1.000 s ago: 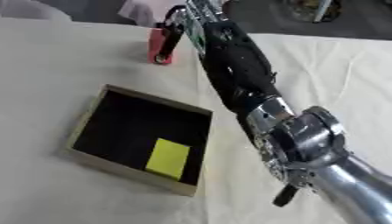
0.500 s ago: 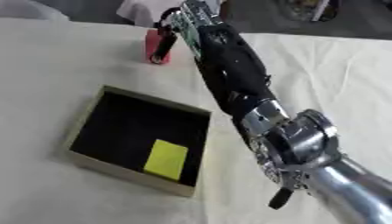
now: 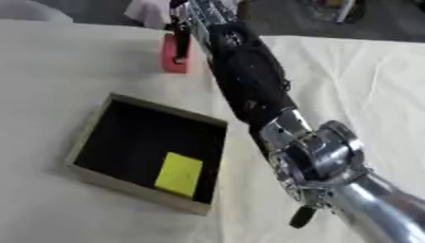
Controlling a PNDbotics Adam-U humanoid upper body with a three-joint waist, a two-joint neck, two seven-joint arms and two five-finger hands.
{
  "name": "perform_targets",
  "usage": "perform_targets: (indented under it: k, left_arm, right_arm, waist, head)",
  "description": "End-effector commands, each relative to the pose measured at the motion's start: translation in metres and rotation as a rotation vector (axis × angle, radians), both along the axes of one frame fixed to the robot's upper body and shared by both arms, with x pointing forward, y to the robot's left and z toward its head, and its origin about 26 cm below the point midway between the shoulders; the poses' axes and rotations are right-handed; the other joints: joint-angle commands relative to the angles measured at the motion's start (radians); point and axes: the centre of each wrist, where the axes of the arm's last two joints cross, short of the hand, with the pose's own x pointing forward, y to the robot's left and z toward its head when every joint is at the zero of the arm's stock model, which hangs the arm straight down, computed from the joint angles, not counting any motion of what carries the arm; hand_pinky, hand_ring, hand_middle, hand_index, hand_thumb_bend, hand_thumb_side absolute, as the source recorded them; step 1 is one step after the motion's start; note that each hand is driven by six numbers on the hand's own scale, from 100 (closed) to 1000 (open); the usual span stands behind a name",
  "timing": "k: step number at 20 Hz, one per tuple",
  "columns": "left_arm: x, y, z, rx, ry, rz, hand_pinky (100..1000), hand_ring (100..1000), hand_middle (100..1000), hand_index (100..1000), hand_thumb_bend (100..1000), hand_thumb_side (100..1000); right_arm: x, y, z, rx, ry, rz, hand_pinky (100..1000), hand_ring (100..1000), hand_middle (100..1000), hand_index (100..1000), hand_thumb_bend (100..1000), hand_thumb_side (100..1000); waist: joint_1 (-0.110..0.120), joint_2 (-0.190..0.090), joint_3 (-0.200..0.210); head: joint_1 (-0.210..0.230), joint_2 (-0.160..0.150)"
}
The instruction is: Pick up objects on the table and place them in the box.
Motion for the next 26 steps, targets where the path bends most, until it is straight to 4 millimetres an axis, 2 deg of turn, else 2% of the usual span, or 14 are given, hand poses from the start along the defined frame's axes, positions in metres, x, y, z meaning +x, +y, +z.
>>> perform_targets:
  k: [1, 3, 6, 12, 14, 15, 17, 19, 20, 26]
  left_arm:
    - [-0.002, -0.001, 0.008, 0.014, -0.030, -0.010, 657, 749, 696, 776, 294, 652]
    - [-0.002, -0.001, 0.008, 0.014, -0.029, -0.010, 657, 749, 696, 776, 295, 653]
    - [-0.002, -0.001, 0.008, 0.016, -0.028, -0.010, 657, 749, 696, 776, 295, 652]
    - [-0.002, -0.001, 0.009, 0.019, -0.028, -0.010, 658, 750, 696, 776, 295, 650]
    - [-0.002, -0.001, 0.008, 0.020, -0.027, -0.010, 658, 750, 696, 776, 295, 650]
    - [-0.003, -0.001, 0.008, 0.021, -0.027, -0.010, 658, 750, 696, 776, 295, 648]
    - [-0.003, 0.000, 0.009, 0.022, -0.027, -0.009, 658, 750, 697, 776, 294, 648]
    - [-0.003, 0.000, 0.009, 0.022, -0.027, -0.009, 658, 750, 697, 776, 294, 648]
    - [-0.003, 0.000, 0.008, 0.022, -0.027, -0.009, 659, 750, 697, 776, 294, 648]
    - [-0.003, 0.000, 0.009, 0.026, -0.026, -0.007, 659, 750, 696, 776, 296, 646]
  right_arm:
    - [-0.003, 0.001, 0.015, 0.008, -0.089, 0.021, 785, 576, 358, 511, 325, 100]
    - [-0.001, 0.000, 0.010, 0.023, -0.098, 0.034, 787, 593, 380, 537, 354, 100]
    - [0.001, -0.001, 0.003, 0.020, -0.123, 0.041, 807, 685, 475, 651, 381, 111]
    - [0.001, -0.004, 0.005, 0.031, -0.150, 0.055, 851, 802, 657, 795, 300, 316]
    - [0.001, -0.006, 0.007, 0.036, -0.141, 0.058, 860, 817, 679, 813, 288, 331]
    - [0.001, -0.007, 0.007, 0.037, -0.132, 0.058, 880, 852, 729, 849, 269, 374]
    - [0.001, -0.008, 0.009, 0.036, -0.117, 0.053, 894, 878, 763, 881, 262, 401]
    - [0.000, -0.008, 0.011, 0.035, -0.108, 0.049, 894, 878, 763, 881, 262, 401]
    - [0.000, -0.009, 0.012, 0.033, -0.107, 0.043, 955, 968, 843, 984, 251, 473]
    - [-0.001, -0.021, 0.027, 0.013, -0.101, -0.072, 991, 1000, 917, 1000, 243, 546]
  waist:
    - [0.008, -0.016, 0.000]
    - [0.009, -0.017, 0.000]
    - [0.009, -0.017, 0.000]
    - [0.008, -0.017, -0.003]
    - [0.008, -0.017, -0.003]
    - [0.009, -0.018, -0.004]
    - [0.009, -0.018, -0.004]
    - [0.010, -0.019, -0.004]
    - [0.010, -0.019, -0.004]
    - [0.008, -0.021, -0.009]
  head:
    - [-0.003, -0.011]
    - [-0.003, -0.011]
    - [-0.003, -0.011]
    - [-0.001, -0.011]
    - [0.000, -0.011]
    - [0.001, -0.011]
    - [0.001, -0.011]
    - [0.001, -0.011]
    - [0.001, -0.011]
    - [0.003, -0.010]
